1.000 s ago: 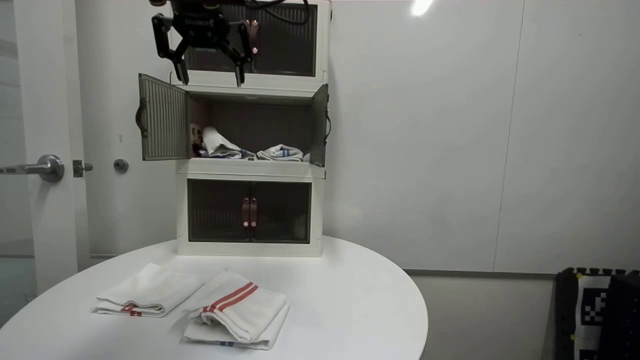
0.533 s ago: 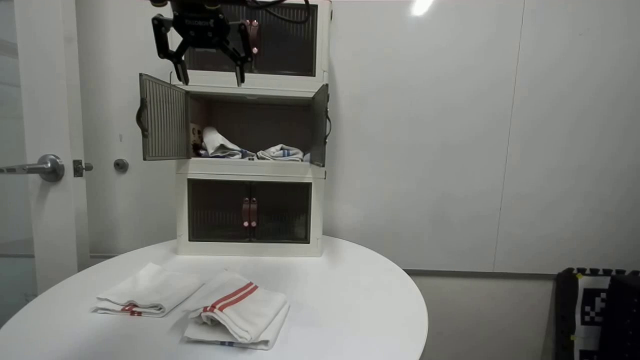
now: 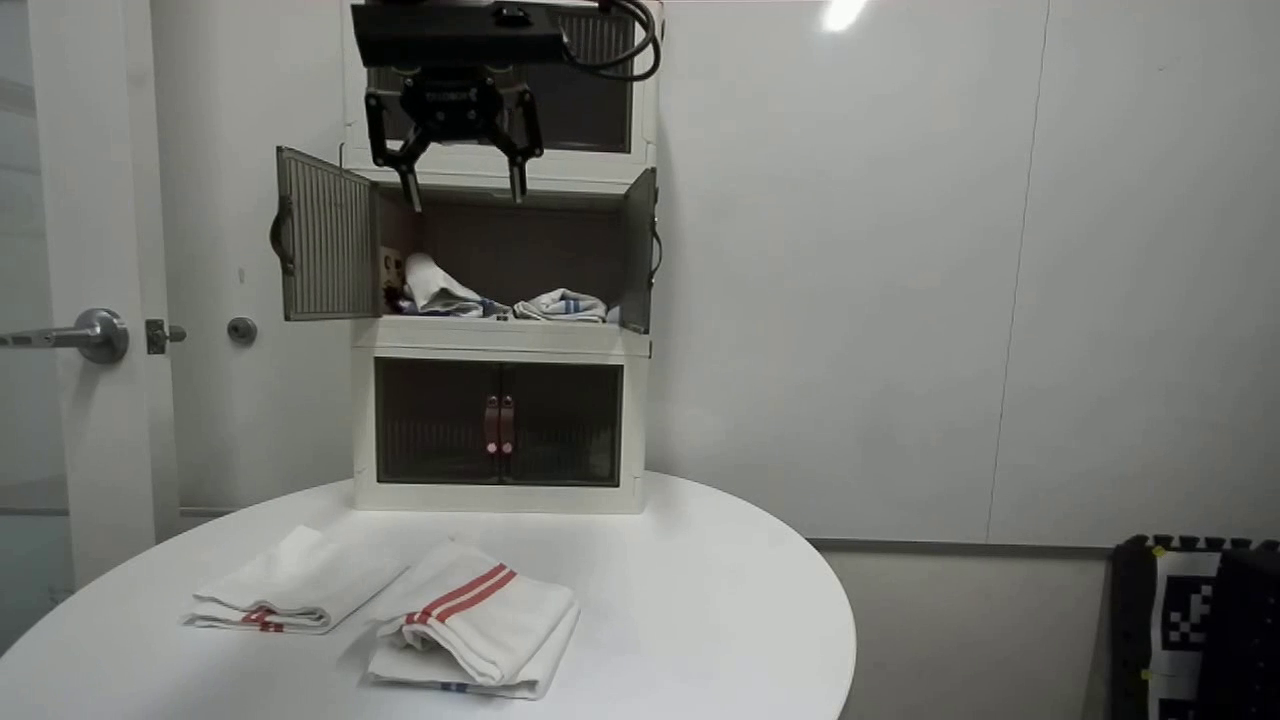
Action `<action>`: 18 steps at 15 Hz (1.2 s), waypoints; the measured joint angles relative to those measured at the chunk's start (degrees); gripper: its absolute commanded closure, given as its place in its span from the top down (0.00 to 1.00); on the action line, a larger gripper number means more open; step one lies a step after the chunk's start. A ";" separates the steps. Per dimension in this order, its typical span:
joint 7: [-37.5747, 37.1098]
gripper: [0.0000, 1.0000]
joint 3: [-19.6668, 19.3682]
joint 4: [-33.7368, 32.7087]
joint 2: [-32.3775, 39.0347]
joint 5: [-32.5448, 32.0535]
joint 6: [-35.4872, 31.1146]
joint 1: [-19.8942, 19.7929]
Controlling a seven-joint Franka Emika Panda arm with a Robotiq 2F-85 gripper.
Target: Remove the towel from the cabinet and put it on the table
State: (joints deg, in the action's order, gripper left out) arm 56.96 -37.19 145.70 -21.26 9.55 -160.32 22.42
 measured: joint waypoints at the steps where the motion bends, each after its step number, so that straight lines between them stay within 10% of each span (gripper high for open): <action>1: 1.63 1.00 -0.82 -1.13 1.59 1.65 -0.75 2.03; 11: 15.73 1.00 -11.38 -10.09 12.49 23.93 -8.66 26.92; 18: 34.61 1.00 -19.73 -16.02 20.21 44.98 -6.63 33.91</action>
State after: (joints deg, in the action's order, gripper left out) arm 91.57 -56.93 129.69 -1.05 54.54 -166.94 56.33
